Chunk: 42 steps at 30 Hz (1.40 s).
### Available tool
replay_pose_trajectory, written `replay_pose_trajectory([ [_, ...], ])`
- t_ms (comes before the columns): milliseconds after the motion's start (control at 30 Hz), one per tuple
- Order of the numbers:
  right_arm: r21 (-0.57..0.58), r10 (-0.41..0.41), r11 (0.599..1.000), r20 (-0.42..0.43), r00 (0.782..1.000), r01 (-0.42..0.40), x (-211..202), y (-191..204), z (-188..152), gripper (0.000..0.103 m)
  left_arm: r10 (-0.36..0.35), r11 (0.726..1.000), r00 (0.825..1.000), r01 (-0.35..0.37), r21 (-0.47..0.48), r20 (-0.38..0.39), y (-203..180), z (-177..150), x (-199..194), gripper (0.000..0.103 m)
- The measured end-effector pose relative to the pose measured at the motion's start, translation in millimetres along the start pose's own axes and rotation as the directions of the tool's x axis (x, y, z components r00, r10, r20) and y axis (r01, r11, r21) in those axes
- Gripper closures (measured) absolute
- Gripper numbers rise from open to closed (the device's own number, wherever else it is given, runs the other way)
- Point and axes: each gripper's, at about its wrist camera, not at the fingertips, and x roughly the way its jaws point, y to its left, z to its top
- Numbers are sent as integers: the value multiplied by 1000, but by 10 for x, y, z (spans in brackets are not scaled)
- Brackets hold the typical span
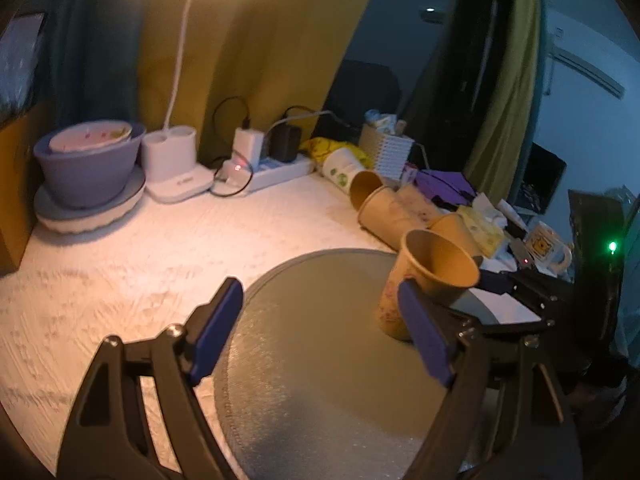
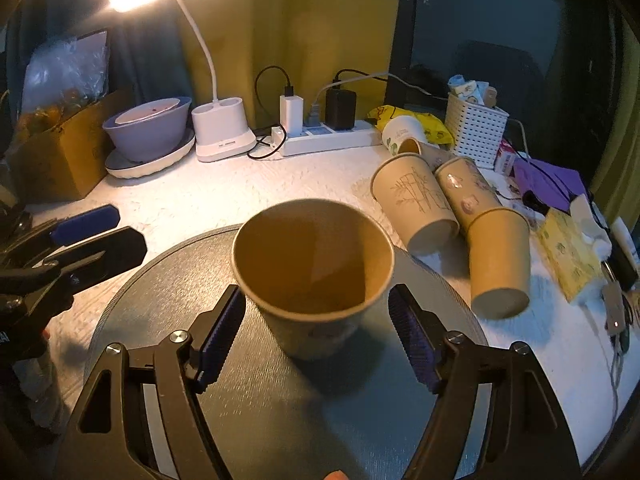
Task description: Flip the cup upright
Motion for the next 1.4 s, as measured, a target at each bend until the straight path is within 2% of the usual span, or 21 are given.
replay_pose_trajectory([
  [333, 44, -48, 998, 32, 998, 47, -420, -143, -141, 26, -45, 988, 996, 33, 149, 73, -340, -44, -179, 22],
  [700, 82, -116, 991, 78, 990, 109, -872, -252, -281, 26, -122, 954, 982, 75, 291, 145, -657, -145, -393, 22],
  [1000, 86, -144, 988, 180, 973, 130, -1259, -183, -219, 26, -174, 947, 956, 97, 306, 235, -710, -136, -640, 21],
  [1033, 83, -145, 988, 193, 970, 131, -1308, -168, -203, 26, -175, 948, 954, 96, 305, 243, -707, -123, -662, 19],
  [1067, 80, -147, 988, 207, 967, 133, -1360, -151, -189, 26, -179, 948, 952, 99, 302, 250, -701, -109, -685, 10],
  [1100, 78, -148, 988, 216, 965, 134, -1400, -147, -173, 26, -185, 948, 949, 104, 300, 256, -694, -102, -711, 5],
  [1267, 81, -150, 988, 266, 952, 133, -1621, -106, -121, 26, -218, 946, 927, 124, 300, 305, -678, -13, -895, 5],
  [1400, 88, -157, 987, 297, 942, 137, -1736, -93, -114, 26, -224, 950, 918, 131, 285, 327, -624, 51, -973, 3],
])
